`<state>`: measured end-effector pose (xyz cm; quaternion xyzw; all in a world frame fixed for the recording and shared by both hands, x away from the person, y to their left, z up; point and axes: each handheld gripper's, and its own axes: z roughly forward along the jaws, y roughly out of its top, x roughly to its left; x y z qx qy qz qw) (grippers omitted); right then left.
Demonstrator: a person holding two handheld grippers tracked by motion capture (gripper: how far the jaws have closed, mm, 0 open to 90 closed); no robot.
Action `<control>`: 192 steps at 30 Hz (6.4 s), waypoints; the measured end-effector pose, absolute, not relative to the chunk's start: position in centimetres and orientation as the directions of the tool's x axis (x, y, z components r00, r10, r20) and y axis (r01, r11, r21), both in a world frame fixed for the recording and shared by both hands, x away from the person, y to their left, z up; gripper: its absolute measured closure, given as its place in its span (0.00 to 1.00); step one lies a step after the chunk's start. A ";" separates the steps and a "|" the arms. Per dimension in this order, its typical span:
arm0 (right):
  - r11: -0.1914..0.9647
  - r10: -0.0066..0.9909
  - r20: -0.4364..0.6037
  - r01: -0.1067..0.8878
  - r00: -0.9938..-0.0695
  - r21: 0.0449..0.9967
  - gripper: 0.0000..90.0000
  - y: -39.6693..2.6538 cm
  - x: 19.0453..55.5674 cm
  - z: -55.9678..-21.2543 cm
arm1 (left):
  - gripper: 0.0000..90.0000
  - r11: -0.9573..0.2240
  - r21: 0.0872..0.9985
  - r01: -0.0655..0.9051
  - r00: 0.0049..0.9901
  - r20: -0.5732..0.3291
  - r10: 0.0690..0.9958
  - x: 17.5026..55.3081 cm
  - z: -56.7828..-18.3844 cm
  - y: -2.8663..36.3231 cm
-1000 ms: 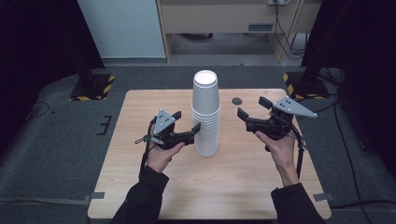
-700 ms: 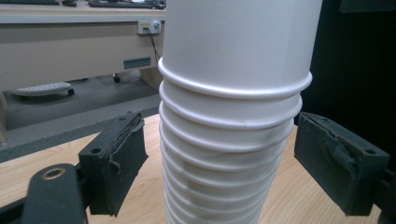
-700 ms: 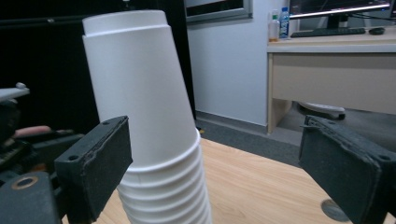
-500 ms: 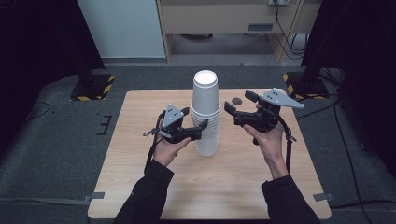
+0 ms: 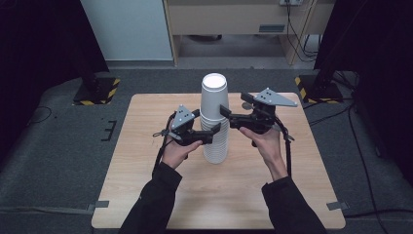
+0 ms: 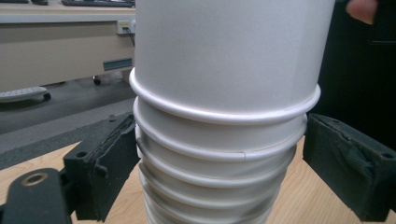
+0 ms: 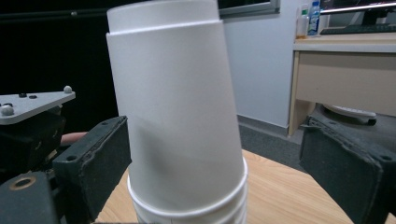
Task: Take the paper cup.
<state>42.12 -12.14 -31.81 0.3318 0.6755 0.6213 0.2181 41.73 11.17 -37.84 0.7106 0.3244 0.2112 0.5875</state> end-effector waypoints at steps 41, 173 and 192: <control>0.036 0.658 0.130 0.204 -0.741 0.978 0.13 -8.1 44.7 -33.2 | 0.07 -0.108 0.971 0.215 0.725 -0.084 0.684 42.4 -38.0 11.6; -0.304 0.734 0.290 0.085 -0.614 0.949 0.17 -19.9 38.3 -31.6 | 0.21 -0.109 0.987 0.119 0.670 0.001 0.742 37.2 -39.5 15.9; -0.356 0.724 0.370 0.144 -0.582 0.923 0.17 -21.8 36.4 -35.0 | 0.22 -0.110 0.987 0.118 0.679 0.001 0.734 35.8 -41.8 15.4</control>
